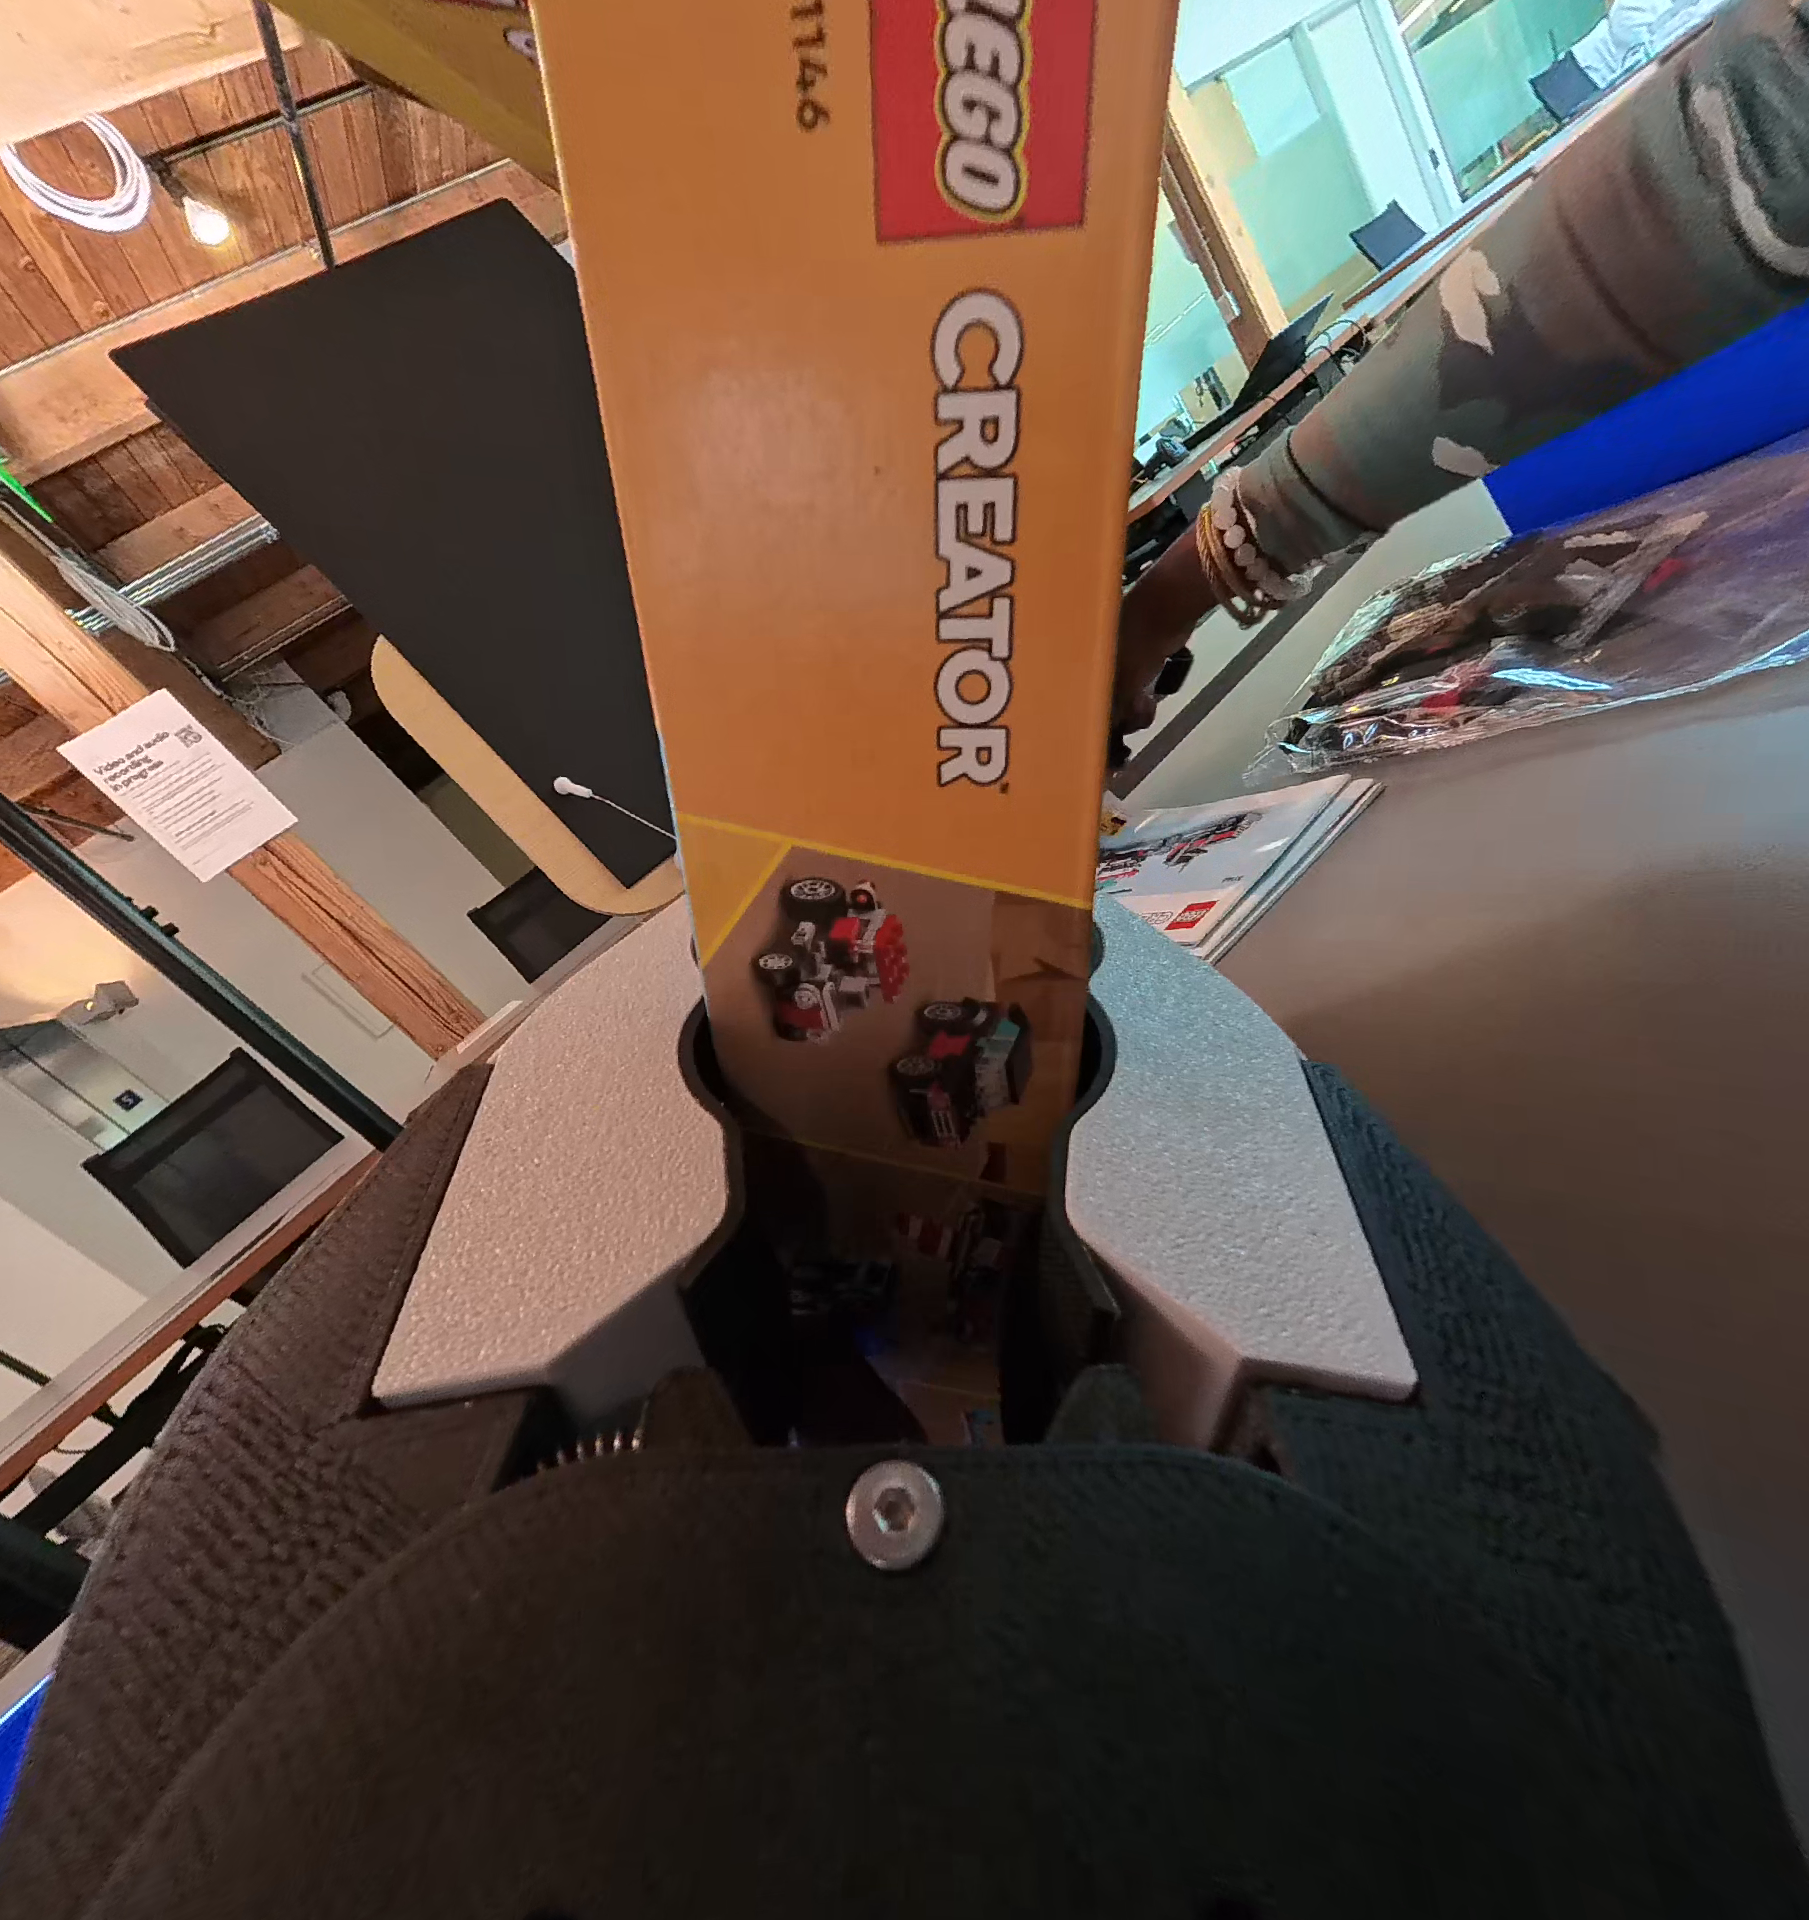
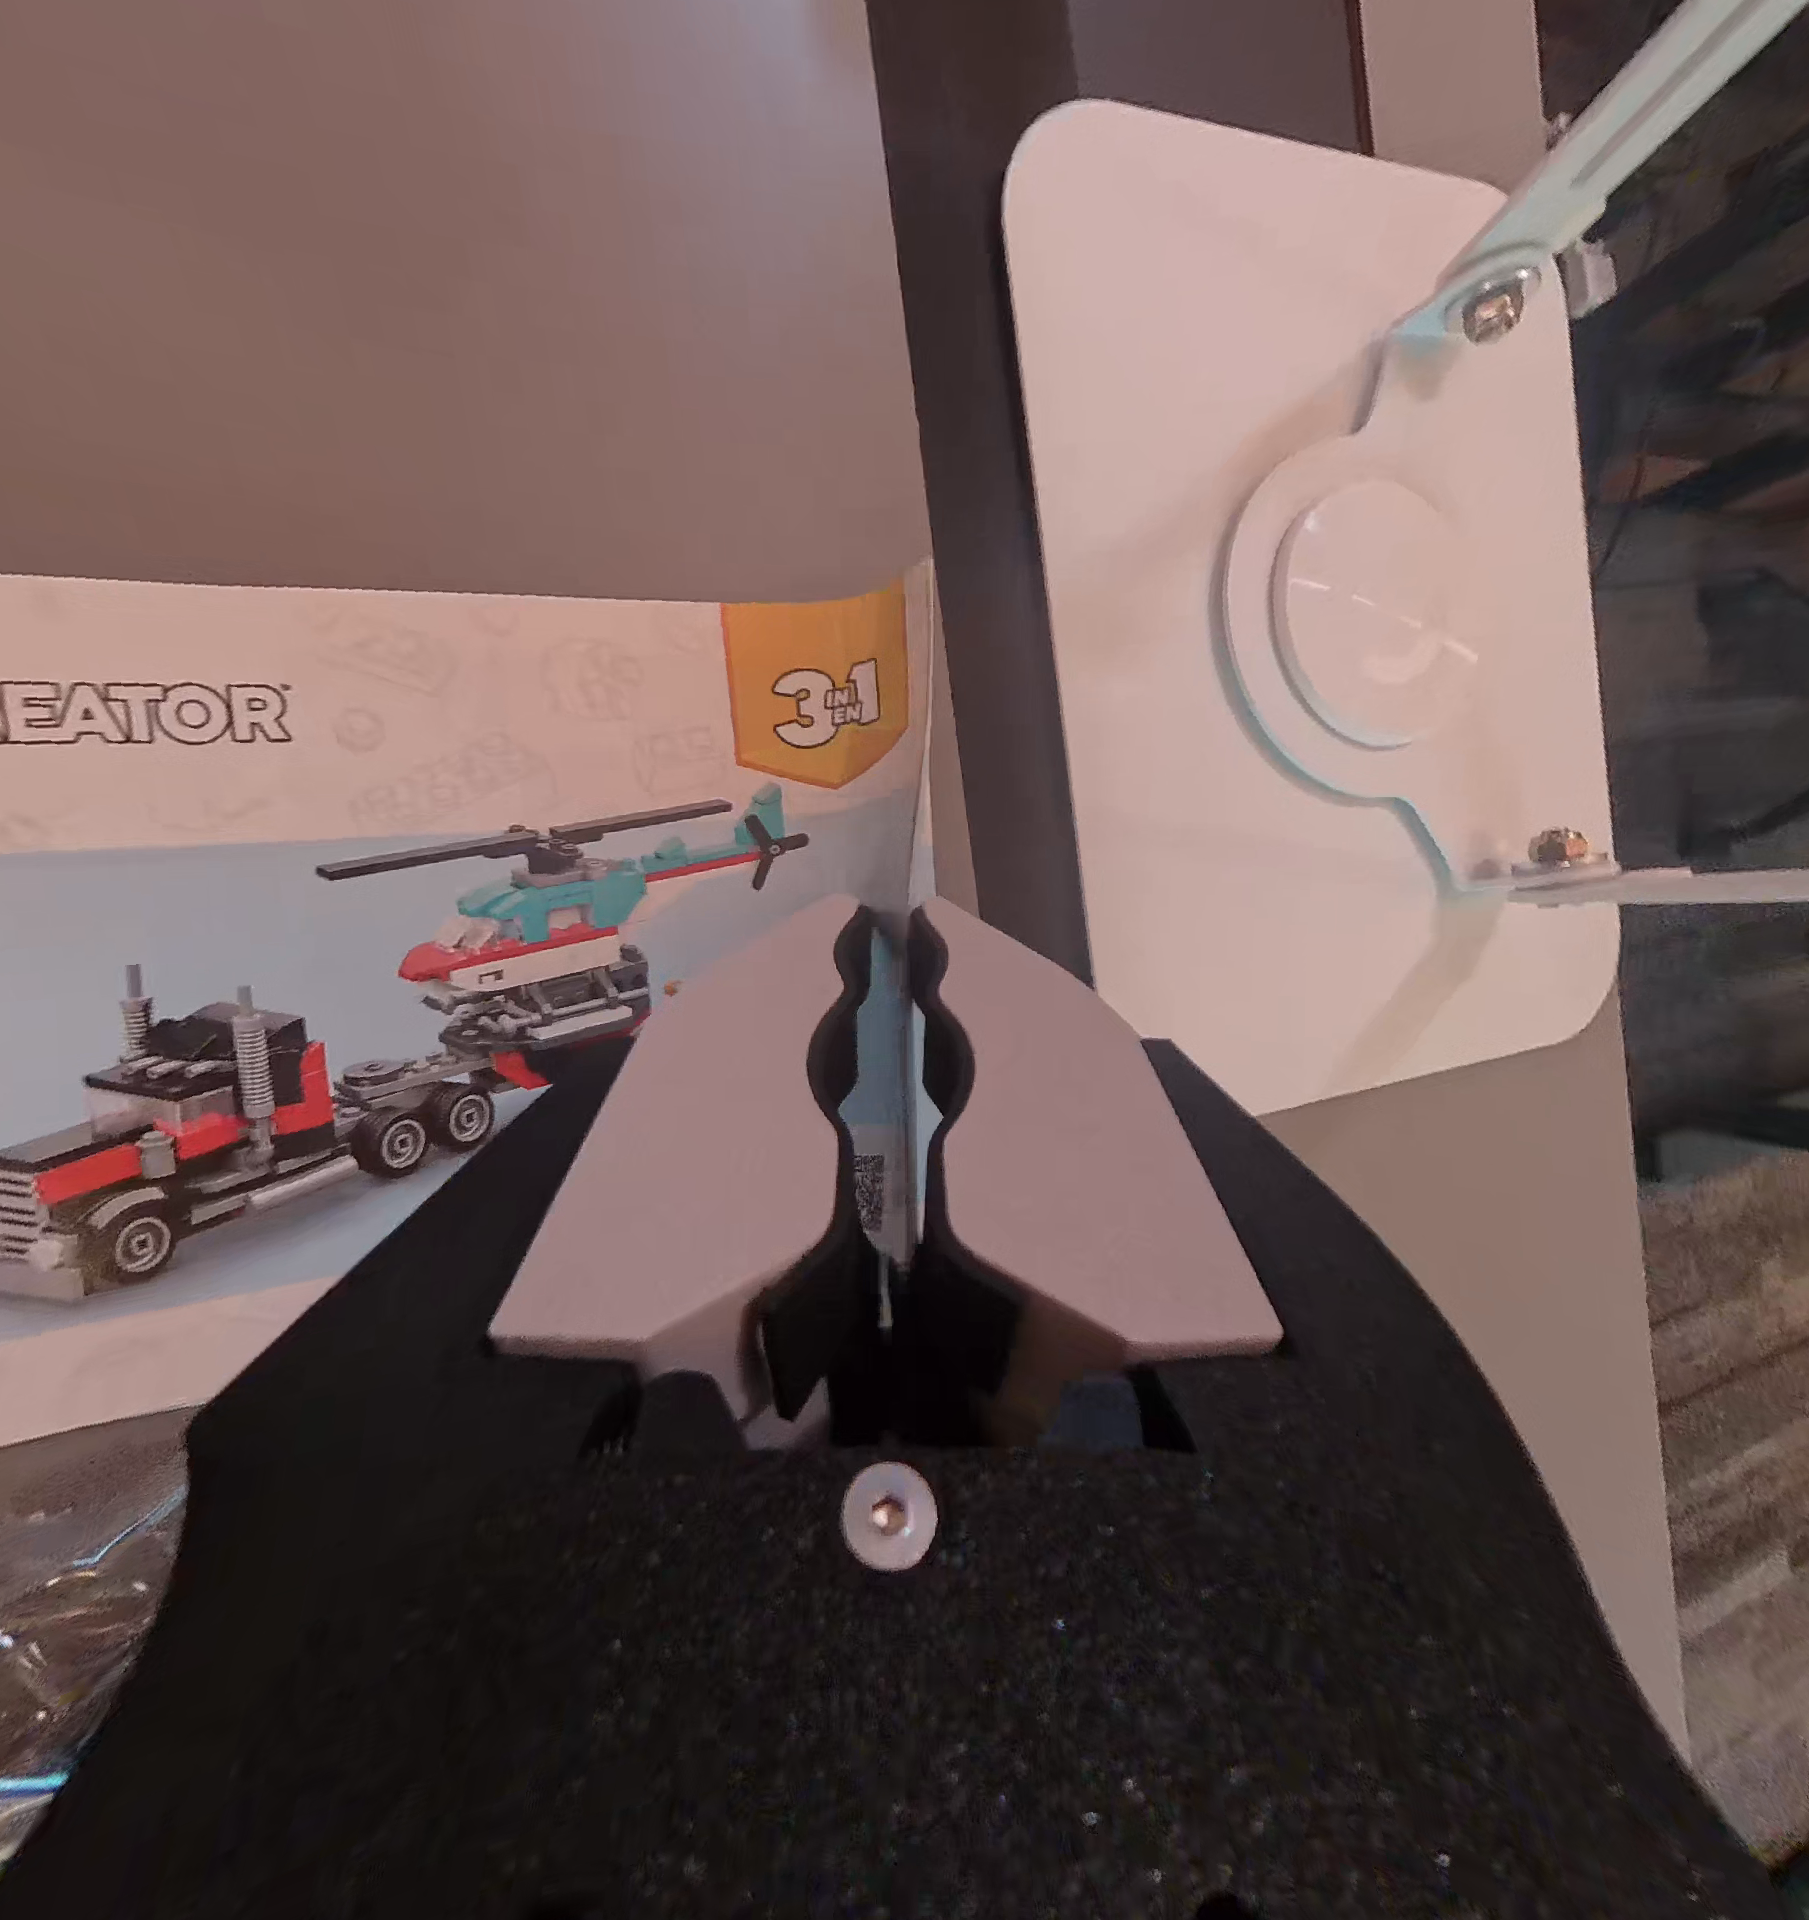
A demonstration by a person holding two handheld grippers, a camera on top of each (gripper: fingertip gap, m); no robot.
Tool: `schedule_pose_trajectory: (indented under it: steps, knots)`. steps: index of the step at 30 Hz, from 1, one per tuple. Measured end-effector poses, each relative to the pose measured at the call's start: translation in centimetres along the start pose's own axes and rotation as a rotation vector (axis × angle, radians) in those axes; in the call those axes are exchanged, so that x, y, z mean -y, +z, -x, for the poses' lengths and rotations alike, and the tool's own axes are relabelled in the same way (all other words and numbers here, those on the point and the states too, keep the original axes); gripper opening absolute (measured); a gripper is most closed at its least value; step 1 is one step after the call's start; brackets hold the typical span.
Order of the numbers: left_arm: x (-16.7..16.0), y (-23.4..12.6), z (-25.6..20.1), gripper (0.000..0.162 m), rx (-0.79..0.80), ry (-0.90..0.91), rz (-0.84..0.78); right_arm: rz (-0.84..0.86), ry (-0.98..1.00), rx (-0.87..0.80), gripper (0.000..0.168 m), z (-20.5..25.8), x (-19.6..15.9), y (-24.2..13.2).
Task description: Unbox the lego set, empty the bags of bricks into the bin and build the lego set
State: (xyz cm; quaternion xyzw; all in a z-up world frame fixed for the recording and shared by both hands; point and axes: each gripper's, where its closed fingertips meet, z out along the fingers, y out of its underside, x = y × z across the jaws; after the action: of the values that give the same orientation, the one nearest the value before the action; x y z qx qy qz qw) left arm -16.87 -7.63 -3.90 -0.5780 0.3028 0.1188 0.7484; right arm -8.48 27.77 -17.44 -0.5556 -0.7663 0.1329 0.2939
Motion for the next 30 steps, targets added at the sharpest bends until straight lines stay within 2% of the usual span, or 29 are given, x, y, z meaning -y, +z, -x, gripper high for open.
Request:
schedule_pose_trajectory:
  steps: [5, 7, 9, 13, 16, 20, 22, 25, 30]
  knots:
    - [0.0, 0.0, 0.0, 0.063, -0.001, 0.001, -0.004, 0.017, 0.006, -0.129, 0.04, -1.2, -0.5, -0.7]
    - [0.0, 0.0, -0.1, 0.063, -0.002, 0.005, -0.005, -0.014, 0.043, -0.177, 0.053, -1.6, -0.2, -2.0]
    - [0.0, 0.0, -0.2, 0.064, -0.003, 0.012, -0.004, -0.075, 0.092, -0.222, 0.059, -1.6, 0.6, -4.1]
    - [0.1, 0.0, -0.4, 0.064, 0.003, 0.028, 0.003, -0.222, 0.192, -0.321, 0.053, 0.2, 2.2, -10.3]
    - [0.2, 0.2, -0.7, 0.063, 0.004, 0.055, 0.013, -0.316, 0.253, -0.356, 0.046, 3.9, 3.0, -15.1]
    - [0.7, 0.7, -1.5, 0.062, -0.01, 0.11, 0.024, -0.591, 0.369, -0.191, 0.04, 13.1, 6.2, -20.0]
    - [1.0, 1.0, -1.9, 0.062, -0.02, 0.148, 0.029, -0.694, 0.406, -0.099, 0.036, 17.9, 7.8, -21.4]
    - [1.3, 1.4, -2.7, 0.062, -0.051, 0.23, 0.051, -0.751, 0.396, -0.046, 0.032, 23.1, 10.1, -22.5]
    - [2.0, 2.1, -3.1, 0.06, -0.073, 0.336, 0.092, -0.699, 0.289, -0.125, 0.025, 26.2, 13.1, -22.3]
